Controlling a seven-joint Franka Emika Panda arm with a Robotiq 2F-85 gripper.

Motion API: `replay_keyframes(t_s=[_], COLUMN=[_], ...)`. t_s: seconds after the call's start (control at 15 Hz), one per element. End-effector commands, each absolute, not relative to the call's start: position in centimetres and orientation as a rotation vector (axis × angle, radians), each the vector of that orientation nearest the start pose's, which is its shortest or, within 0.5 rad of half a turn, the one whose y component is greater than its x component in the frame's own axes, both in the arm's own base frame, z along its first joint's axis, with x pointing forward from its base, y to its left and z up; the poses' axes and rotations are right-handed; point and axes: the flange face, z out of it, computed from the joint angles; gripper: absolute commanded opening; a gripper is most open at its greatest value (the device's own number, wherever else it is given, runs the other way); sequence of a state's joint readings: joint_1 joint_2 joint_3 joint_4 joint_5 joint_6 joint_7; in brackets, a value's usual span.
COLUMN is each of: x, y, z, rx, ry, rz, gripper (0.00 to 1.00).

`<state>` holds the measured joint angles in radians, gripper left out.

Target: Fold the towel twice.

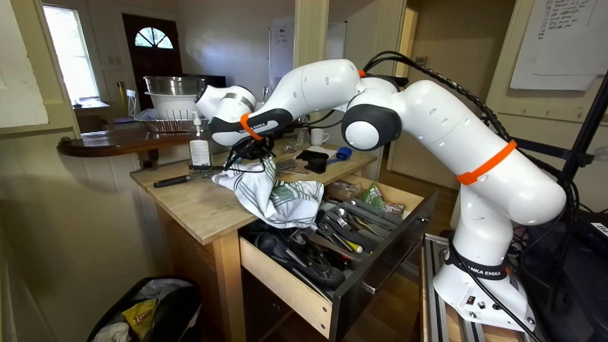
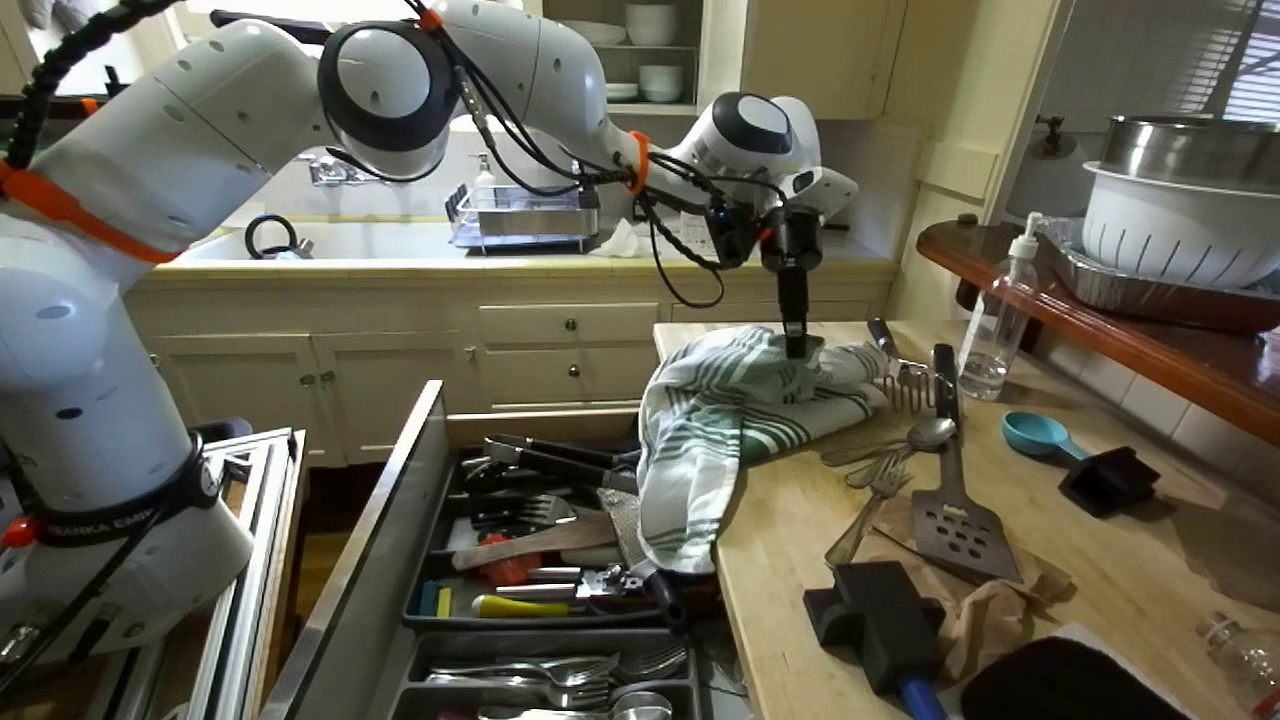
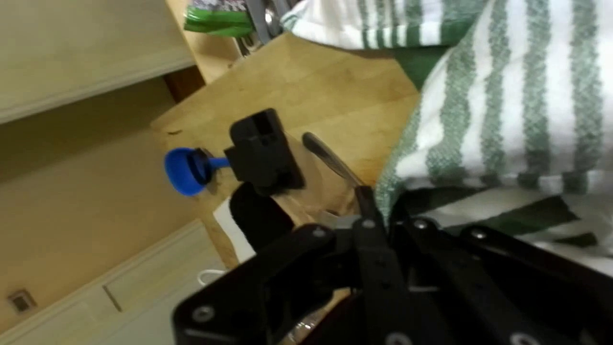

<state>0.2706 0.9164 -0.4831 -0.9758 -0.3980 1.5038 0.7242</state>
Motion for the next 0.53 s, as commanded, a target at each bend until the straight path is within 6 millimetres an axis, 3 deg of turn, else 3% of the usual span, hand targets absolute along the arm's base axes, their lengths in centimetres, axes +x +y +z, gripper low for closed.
replay_keyframes(t_s=[0.0, 0.27, 0.33, 0.47], x=[70.7, 69.8, 69.8, 70.3], y=[-9.0, -10.0, -10.0, -9.2], z=[34.0, 30.4, 29.6, 28.7], rx=[1.93, 1.839, 1.834, 1.85], ry=[-0.956, -0.905, -0.904, -0.883], rz=[-0.17, -0.228, -0.221, -0.188], gripper=[0.01, 0.01, 0.22, 0.36])
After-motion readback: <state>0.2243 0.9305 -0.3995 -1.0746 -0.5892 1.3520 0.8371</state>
